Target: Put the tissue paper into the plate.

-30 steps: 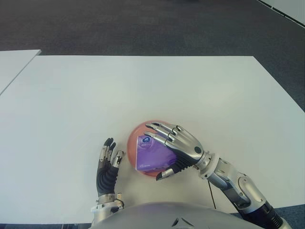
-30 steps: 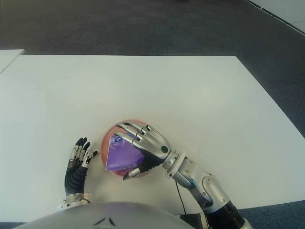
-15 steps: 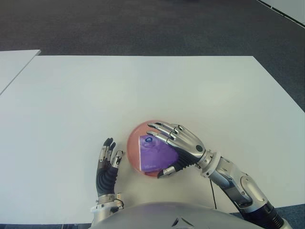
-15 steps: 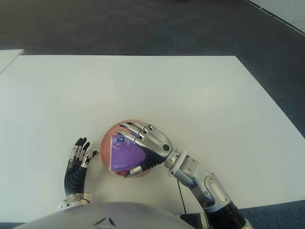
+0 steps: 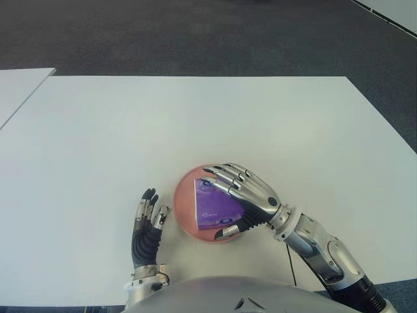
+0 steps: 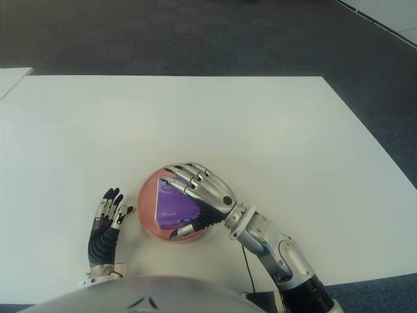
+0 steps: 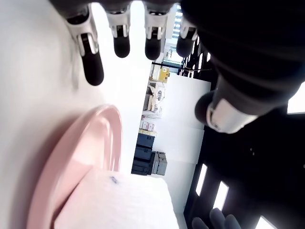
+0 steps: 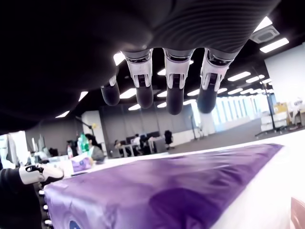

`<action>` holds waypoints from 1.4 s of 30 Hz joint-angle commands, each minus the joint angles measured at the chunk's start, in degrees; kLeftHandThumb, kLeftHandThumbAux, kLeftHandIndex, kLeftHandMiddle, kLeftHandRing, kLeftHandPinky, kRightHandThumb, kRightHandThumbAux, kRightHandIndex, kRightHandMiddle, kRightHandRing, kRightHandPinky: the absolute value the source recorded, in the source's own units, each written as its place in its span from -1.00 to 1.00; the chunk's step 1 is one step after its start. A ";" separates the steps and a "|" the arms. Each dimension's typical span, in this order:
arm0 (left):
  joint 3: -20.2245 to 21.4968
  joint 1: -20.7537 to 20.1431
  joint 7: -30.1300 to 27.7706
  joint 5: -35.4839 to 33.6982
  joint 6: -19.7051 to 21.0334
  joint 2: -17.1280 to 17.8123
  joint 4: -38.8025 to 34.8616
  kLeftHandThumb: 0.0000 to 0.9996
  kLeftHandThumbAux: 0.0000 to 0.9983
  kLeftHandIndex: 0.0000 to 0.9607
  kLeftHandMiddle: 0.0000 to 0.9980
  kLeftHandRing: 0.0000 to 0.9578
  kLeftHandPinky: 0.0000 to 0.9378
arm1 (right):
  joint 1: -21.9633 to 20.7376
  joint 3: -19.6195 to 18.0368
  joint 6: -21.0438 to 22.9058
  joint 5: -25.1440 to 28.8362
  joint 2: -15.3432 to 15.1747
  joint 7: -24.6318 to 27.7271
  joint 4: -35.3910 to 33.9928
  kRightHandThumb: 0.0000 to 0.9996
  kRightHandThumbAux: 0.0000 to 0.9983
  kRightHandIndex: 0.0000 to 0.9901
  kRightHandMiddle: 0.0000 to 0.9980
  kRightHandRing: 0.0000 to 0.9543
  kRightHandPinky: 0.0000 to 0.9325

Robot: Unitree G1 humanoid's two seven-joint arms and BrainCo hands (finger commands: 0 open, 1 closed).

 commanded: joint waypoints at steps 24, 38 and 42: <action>-1.80 0.00 0.12 -1.01 2.55 -3.88 0.38 -0.73 0.17 -0.88 -0.84 -0.91 -0.94 | -1.13 -1.38 0.60 0.95 1.92 -1.63 3.58 -0.66 -0.35 -1.00 -1.00 -1.00 -1.00; -1.84 -0.13 -0.80 -4.14 2.92 -4.16 0.72 -0.66 0.18 -0.86 -0.81 -0.87 -0.86 | 2.66 -5.68 11.18 18.12 5.87 8.74 -0.04 -0.71 -0.38 -1.00 -1.00 -1.00 -1.00; -1.88 -0.12 -0.98 -4.73 2.84 -4.25 0.75 -0.64 0.20 -0.86 -0.81 -0.86 -0.87 | 3.98 -8.51 16.73 27.04 8.86 11.28 -0.51 -0.75 -0.42 -1.00 -1.00 -1.00 -1.00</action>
